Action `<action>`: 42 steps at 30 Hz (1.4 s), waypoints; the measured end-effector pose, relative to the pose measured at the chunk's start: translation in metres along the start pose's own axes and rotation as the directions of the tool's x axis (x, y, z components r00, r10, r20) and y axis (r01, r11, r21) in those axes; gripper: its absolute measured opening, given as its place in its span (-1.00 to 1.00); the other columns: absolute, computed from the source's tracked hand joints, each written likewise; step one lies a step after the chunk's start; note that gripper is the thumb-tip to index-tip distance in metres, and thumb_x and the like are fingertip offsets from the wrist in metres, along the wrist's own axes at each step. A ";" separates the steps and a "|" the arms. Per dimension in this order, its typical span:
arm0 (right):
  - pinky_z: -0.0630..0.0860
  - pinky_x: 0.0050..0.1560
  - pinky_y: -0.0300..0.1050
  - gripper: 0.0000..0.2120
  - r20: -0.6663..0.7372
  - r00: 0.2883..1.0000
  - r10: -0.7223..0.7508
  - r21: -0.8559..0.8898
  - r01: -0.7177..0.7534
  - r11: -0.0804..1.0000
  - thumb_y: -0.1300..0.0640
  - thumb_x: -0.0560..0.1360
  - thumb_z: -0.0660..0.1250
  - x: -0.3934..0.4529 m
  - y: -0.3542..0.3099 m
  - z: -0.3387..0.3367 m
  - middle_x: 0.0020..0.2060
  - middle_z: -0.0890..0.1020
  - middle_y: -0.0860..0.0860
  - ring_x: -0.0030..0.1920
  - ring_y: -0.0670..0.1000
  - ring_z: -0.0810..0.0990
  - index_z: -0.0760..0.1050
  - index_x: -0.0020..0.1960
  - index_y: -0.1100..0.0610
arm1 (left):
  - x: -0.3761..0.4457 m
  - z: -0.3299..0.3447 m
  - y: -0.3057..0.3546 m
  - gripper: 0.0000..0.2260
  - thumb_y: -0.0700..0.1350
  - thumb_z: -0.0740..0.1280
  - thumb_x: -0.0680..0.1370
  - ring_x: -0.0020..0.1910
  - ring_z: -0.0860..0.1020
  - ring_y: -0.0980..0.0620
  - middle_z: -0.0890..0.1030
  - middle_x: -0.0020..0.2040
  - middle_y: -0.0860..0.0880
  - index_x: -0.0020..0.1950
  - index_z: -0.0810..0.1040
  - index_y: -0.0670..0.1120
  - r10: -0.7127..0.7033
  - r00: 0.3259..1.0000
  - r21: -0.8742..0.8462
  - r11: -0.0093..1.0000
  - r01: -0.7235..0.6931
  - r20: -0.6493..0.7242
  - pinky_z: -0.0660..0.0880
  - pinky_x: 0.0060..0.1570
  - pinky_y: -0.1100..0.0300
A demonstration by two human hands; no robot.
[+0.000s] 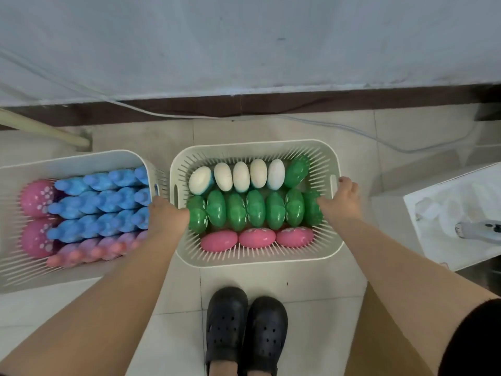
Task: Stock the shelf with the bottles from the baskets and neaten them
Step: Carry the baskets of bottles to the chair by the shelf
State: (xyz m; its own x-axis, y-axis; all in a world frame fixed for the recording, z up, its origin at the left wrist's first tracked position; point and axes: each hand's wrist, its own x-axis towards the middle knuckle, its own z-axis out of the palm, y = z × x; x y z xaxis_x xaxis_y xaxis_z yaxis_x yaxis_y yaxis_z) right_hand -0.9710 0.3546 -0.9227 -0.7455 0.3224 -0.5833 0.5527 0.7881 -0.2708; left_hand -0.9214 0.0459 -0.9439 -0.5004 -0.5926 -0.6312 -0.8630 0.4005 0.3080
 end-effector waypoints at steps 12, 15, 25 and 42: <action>0.46 -0.29 -0.17 -0.65 0.094 0.906 0.414 0.677 -0.363 0.640 0.03 0.57 0.15 0.046 0.026 0.018 -0.40 0.52 0.06 -0.42 0.00 0.46 0.51 -0.24 0.23 | 0.027 0.012 -0.014 -0.84 -0.24 0.18 0.45 -0.47 0.39 -0.09 0.45 -0.39 -0.13 -0.33 0.46 -0.19 -0.237 0.967 -0.620 0.746 0.243 0.094 0.30 -0.48 0.15; 0.44 -0.34 -0.20 -0.65 0.190 0.898 0.398 0.706 -0.406 0.580 0.12 0.58 0.10 0.043 0.026 0.007 -0.38 0.52 0.09 -0.42 0.01 0.46 0.48 -0.28 0.23 | 0.027 0.001 -0.012 -0.87 -0.22 0.20 0.41 -0.50 0.37 -0.07 0.45 -0.41 -0.14 -0.32 0.47 -0.19 -0.235 0.963 -0.619 0.738 0.267 0.136 0.29 -0.51 0.19; 0.44 -0.54 -0.29 -0.64 0.298 0.892 0.340 0.681 -0.448 0.579 0.14 0.60 0.03 -0.038 -0.007 -0.066 -0.67 0.49 0.01 -0.59 -0.02 0.48 0.46 -0.25 0.26 | -0.039 -0.090 -0.010 -0.86 -0.23 0.18 0.46 -0.48 0.35 -0.05 0.42 -0.42 -0.11 -0.30 0.43 -0.16 -0.243 0.940 -0.617 0.709 0.341 0.239 0.31 -0.49 0.20; 0.50 -0.29 -0.08 -0.65 0.328 0.941 0.082 0.648 -0.287 0.706 0.20 0.57 0.03 -0.319 -0.147 -0.287 -0.59 0.55 0.08 -0.40 0.09 0.49 0.50 -0.23 0.31 | -0.285 -0.392 -0.033 -0.79 -0.20 0.15 0.47 -0.46 0.41 -0.06 0.49 -0.58 -0.03 -0.32 0.50 -0.17 -0.241 0.968 -0.709 0.669 0.222 0.076 0.39 -0.42 0.15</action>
State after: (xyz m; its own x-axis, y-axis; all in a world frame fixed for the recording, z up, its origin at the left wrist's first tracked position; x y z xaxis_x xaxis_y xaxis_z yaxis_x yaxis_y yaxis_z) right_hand -0.9215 0.2861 -0.4773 -0.5342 0.1959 -0.8223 0.8453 0.1238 -0.5197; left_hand -0.7783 -0.0722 -0.4947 -0.2712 -0.6164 -0.7392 -0.7388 -0.3589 0.5704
